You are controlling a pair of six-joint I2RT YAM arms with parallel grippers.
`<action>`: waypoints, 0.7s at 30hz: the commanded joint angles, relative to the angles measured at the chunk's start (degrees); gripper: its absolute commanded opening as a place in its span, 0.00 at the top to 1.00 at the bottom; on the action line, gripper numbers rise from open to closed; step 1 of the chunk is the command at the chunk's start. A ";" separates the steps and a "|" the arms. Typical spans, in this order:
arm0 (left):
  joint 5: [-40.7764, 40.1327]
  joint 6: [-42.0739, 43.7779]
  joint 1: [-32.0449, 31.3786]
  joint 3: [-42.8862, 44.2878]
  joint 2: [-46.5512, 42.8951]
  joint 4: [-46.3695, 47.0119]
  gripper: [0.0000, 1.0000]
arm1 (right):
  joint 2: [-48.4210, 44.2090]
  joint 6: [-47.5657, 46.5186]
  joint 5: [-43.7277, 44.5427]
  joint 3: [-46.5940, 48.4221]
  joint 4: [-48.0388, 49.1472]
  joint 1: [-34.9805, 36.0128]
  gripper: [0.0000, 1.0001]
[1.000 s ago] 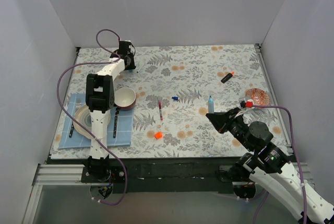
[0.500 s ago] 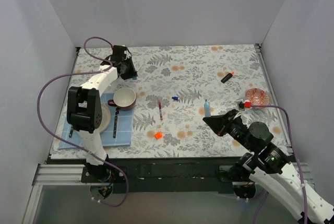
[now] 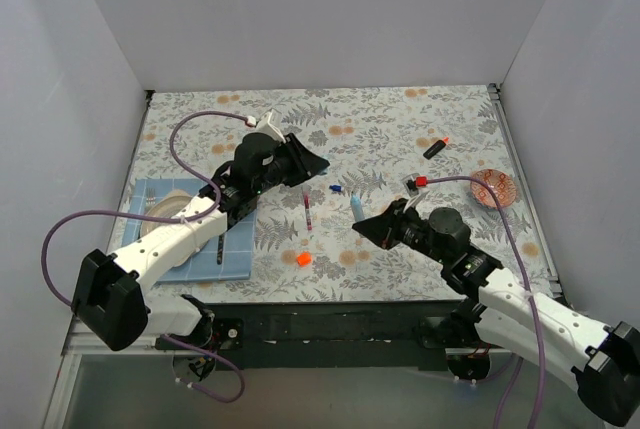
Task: Insert the pens into the pen caps
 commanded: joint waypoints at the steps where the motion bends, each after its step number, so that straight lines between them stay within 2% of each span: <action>1: -2.53 -7.08 -2.34 -2.24 -1.99 6.89 1.00 | 4.17 1.22 -1.50 0.31 13.58 1.01 0.99; 10: -6.31 -8.14 -6.48 -3.38 0.29 11.20 1.00 | 8.84 2.80 -0.89 1.28 16.66 3.11 0.99; 21: -8.77 -6.21 -9.20 -2.67 2.84 12.43 1.00 | 7.70 2.45 3.42 1.98 13.85 3.55 0.99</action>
